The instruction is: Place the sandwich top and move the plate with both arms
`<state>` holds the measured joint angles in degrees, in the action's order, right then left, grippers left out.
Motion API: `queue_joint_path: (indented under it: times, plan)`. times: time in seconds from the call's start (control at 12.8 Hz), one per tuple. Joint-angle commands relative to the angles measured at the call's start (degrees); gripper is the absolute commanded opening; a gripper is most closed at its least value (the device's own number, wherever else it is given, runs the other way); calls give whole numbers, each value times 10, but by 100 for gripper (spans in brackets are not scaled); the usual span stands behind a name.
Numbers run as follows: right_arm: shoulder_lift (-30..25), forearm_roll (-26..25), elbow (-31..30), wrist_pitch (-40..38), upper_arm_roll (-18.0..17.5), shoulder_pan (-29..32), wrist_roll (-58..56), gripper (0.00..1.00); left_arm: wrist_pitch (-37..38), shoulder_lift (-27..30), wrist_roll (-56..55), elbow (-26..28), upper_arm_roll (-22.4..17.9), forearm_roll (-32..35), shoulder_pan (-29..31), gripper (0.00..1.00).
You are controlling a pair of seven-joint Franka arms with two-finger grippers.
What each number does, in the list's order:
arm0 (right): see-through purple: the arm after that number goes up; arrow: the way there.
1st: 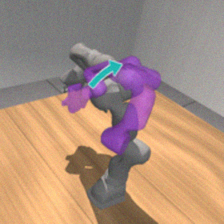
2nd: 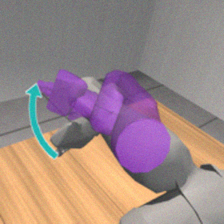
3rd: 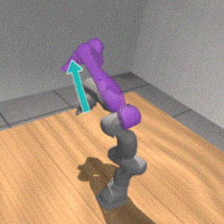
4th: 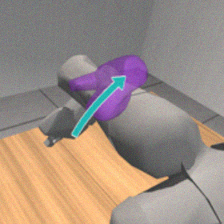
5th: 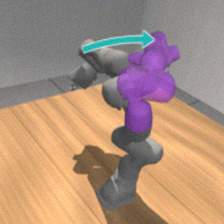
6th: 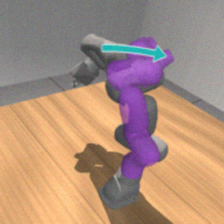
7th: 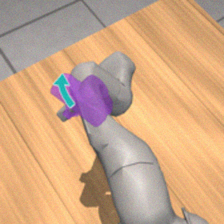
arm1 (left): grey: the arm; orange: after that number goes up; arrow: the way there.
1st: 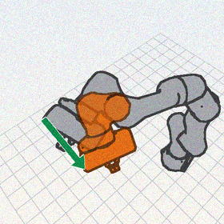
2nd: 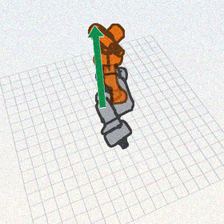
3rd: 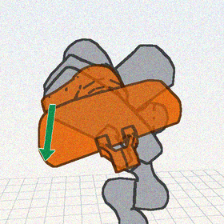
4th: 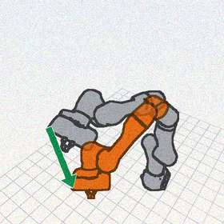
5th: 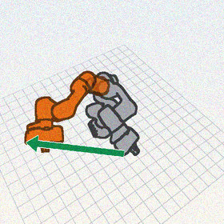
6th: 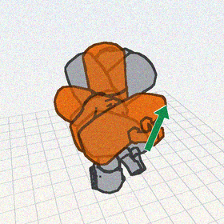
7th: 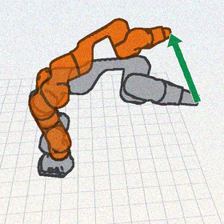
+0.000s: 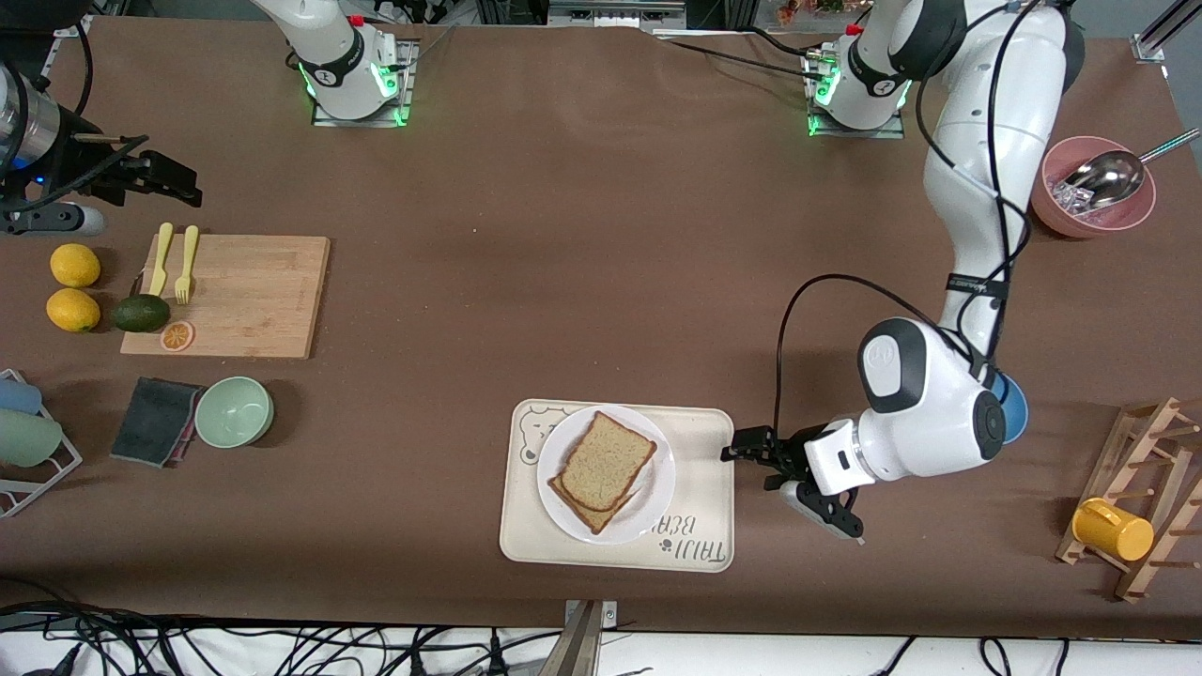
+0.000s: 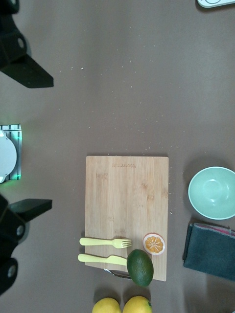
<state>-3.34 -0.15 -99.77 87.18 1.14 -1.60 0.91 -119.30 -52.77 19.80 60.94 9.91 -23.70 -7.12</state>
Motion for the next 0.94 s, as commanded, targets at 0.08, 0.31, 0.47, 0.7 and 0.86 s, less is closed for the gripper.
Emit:
queue_joint_path:
  times: [0.08, 0.31, 0.47, 0.7, 0.86]
  plan:
    - [1, -3, 5, -6, -2, 5, -6, 100, 142, 97, -133, 42, -9, 138, -3, 100]
    - [1, -3, 5, -6, -2, 5, -6, 100, 244, 169, -244, 42, -6, 209, -10, 100]
    - [1, -3, 5, -6, -2, 5, -6, 100, 289, 217, -279, 43, -6, 229, -10, 100]
    - [1, -3, 5, -6, -2, 5, -6, 100, 366, 280, -274, 44, -7, 240, -2, 100]
    - [1, -3, 5, -6, -2, 5, -6, 100, 402, 317, -274, 58, -9, 243, 2, 100]
